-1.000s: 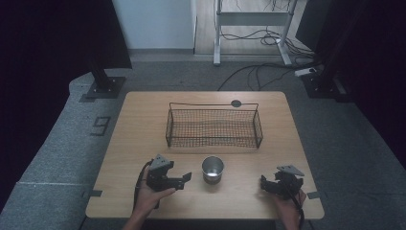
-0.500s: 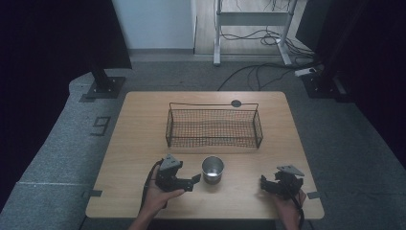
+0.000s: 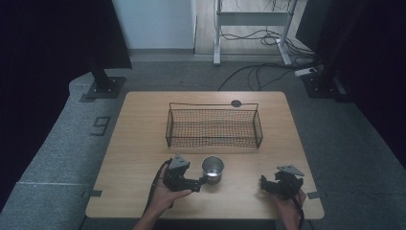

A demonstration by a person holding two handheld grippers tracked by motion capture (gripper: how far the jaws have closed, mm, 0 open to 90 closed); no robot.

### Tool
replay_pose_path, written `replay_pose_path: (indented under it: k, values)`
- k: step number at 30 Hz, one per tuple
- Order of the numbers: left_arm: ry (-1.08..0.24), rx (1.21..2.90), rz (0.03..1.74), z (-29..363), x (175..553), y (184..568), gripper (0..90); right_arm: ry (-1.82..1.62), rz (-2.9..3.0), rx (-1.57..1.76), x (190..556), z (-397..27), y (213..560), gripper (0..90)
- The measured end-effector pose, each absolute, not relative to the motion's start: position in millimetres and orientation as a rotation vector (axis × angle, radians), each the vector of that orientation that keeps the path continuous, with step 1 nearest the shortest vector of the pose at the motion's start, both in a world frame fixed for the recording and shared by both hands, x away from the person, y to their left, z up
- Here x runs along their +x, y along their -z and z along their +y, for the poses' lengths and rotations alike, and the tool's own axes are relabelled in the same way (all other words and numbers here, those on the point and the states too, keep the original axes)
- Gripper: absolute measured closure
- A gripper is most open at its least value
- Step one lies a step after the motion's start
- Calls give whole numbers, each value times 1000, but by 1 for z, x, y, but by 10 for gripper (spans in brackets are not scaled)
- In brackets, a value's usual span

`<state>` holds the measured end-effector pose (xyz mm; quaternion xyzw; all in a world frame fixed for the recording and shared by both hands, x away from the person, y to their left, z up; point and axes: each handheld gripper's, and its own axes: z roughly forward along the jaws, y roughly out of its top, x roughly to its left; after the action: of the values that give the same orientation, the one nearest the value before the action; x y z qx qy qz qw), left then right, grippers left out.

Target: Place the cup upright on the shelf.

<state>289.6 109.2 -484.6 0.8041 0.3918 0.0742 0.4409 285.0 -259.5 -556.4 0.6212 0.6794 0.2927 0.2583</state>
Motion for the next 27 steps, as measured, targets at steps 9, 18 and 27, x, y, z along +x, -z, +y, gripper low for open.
replay_pose_path:
  k: [9, 18, 27]
  values:
    - [-181, 2016, 958, 95, 291, 488, 86, -795, 1841, 1685, 285, -260, 556, 20]
    - [-187, 2021, 958, 86, 295, 490, 77, -794, 1841, 1684, 285, -260, 556, 20]
    - [-191, 2038, 958, 73, 301, 492, 51, -794, 1841, 1684, 285, -260, 556, 21]
